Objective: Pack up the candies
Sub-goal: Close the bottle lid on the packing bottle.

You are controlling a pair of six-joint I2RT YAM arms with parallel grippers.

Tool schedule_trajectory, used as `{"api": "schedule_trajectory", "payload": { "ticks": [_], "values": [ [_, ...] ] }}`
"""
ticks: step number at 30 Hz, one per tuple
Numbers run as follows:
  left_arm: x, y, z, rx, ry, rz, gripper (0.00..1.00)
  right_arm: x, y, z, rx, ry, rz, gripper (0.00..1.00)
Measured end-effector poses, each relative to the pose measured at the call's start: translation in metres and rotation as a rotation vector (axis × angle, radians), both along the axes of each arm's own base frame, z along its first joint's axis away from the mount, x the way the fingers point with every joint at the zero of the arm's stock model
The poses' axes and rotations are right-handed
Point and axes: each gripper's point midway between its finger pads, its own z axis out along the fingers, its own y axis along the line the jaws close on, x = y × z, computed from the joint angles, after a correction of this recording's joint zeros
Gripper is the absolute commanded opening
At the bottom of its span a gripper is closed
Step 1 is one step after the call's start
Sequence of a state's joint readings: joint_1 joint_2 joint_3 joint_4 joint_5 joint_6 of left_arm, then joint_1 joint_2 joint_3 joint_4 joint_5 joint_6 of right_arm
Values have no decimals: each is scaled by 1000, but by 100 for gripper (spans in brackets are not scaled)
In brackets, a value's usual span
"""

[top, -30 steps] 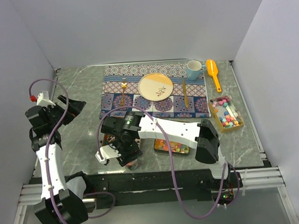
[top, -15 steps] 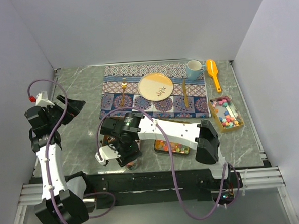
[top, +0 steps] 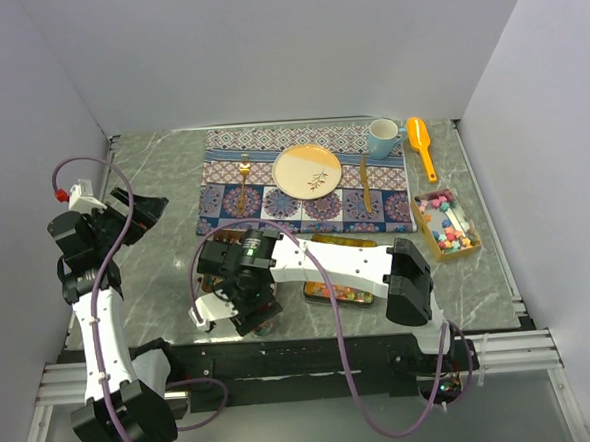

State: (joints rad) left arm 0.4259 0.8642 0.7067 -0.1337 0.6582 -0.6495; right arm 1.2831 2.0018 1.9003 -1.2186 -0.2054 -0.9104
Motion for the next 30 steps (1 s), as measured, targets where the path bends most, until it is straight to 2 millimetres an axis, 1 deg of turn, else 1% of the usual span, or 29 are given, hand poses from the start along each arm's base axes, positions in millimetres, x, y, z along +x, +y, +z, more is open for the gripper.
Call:
{"api": "schedule_trajectory", "payload": {
  "ticks": [1,2,5,8,10,15,17,19,20,21,22,23,24,25,26,27,28,30],
  "values": [
    [0,0,0,0,0,0,99,0,-2,-2,-8,0,-6,95],
    [0,0,0,-1,0,-1,99,-1,-5,-6,-22,1,-8,100],
    [0,-1,1,-2,-5,-9,99,-2,-18,-19,-74,2,-18,100],
    [0,-2,3,0,-15,-15,99,-1,-26,-26,-103,-3,-32,100],
    [0,-2,4,1,-19,-19,99,0,-29,-27,-109,-11,-42,100],
    [0,-3,5,0,-23,-24,99,7,-40,-17,-96,-34,-86,100],
    [1,-3,4,0,-22,-25,99,14,-52,-10,-89,-49,-113,100],
    [1,-3,3,-4,-17,-29,99,23,-68,-1,-80,-61,-148,100],
    [2,-4,2,-6,-14,-32,99,28,-76,5,-72,-67,-168,97],
    [2,-4,2,-8,-12,-36,99,34,-84,13,-62,-70,-193,87],
    [2,-5,1,-10,-10,-41,99,40,-90,20,-43,-73,-219,79],
    [2,-6,0,-11,-9,-48,99,45,-93,27,-21,-73,-242,67],
    [2,-7,1,-12,-10,-54,99,48,-94,36,10,-61,-272,38],
    [1,-8,1,-12,-12,-63,99,52,-92,45,48,-49,-301,23],
    [1,-9,1,-9,-18,-75,99,55,-89,53,83,-38,-320,12],
    [1,-10,2,-7,-20,-82,99,55,-81,62,128,-14,-339,0],
    [1,-11,1,-2,-23,-90,99,53,-71,70,174,8,-344,0],
    [0,-12,1,6,-26,-103,99,43,-51,84,245,55,-330,0]
  ]
}}
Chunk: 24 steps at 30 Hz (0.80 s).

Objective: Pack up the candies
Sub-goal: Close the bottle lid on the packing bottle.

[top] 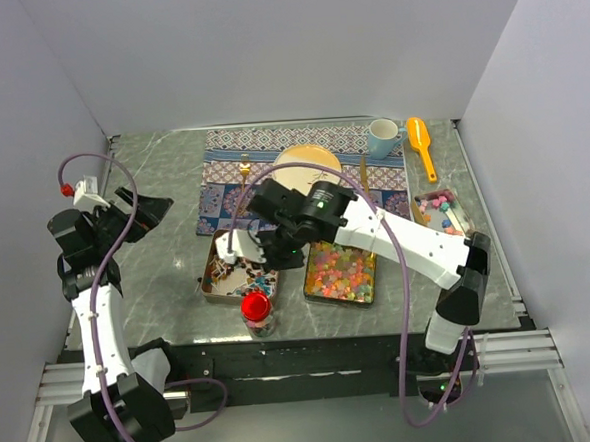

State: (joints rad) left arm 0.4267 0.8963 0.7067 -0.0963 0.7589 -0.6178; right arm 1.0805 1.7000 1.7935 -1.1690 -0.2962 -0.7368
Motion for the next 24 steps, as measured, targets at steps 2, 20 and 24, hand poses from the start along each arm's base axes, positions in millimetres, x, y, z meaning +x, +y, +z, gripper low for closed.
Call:
{"api": "schedule_trajectory", "payload": {
  "ticks": [2,20,24],
  "values": [
    [-1,0,-1,9,0,-7,99,-12,18,10,44,27,37,0],
    [-13,-1,-2,70,-1,0,99,-58,58,-55,-54,152,204,0],
    [-13,-1,-2,72,-1,5,99,-63,49,-71,-97,167,211,0]
  ]
}}
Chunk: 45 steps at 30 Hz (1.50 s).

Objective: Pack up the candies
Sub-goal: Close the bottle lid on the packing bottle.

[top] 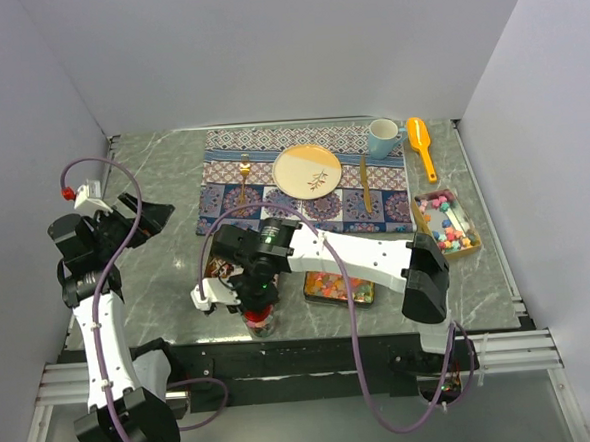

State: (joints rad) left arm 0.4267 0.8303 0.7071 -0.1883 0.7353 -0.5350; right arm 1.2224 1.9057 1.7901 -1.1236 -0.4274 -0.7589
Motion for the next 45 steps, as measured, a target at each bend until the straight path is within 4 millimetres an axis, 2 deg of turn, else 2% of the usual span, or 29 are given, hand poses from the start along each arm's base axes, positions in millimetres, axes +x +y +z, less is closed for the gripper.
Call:
{"api": "schedule_trajectory", "payload": {
  "ticks": [13,22,25,27,29,30,32,35,37,38,40,41,43,45],
  "values": [
    [-8,-4,10,20,-38,-1,99,-1,9,-3,8,-40,6,0],
    [-15,-7,9,31,-23,-16,98,-3,10,-5,53,-50,5,0],
    [-21,-11,31,72,-72,-40,98,2,7,0,73,-55,-23,0],
    [-25,-16,54,121,-132,-75,99,9,2,3,68,-50,-58,0],
    [-32,-21,72,166,-182,-111,99,23,-7,13,75,-54,-120,0],
    [-37,-25,75,181,-195,-128,99,34,-11,24,100,-61,-164,3],
    [-52,-36,74,191,-197,-165,99,57,-20,52,173,-90,-261,10],
    [-80,-57,66,197,-203,-217,98,96,-45,115,356,-189,-438,21],
    [-106,-71,58,199,-214,-246,98,109,-71,150,472,-260,-545,31],
    [-122,-79,54,200,-221,-261,98,112,-84,158,505,-279,-591,36],
    [-154,-92,48,212,-240,-286,99,114,-110,164,548,-295,-675,48],
    [-170,-99,44,219,-247,-299,98,117,-120,159,546,-295,-721,53],
    [-192,-105,34,231,-225,-306,98,124,-137,149,539,-289,-801,72],
    [-210,-110,19,244,-186,-317,97,134,-147,132,516,-278,-877,77]
  ]
}}
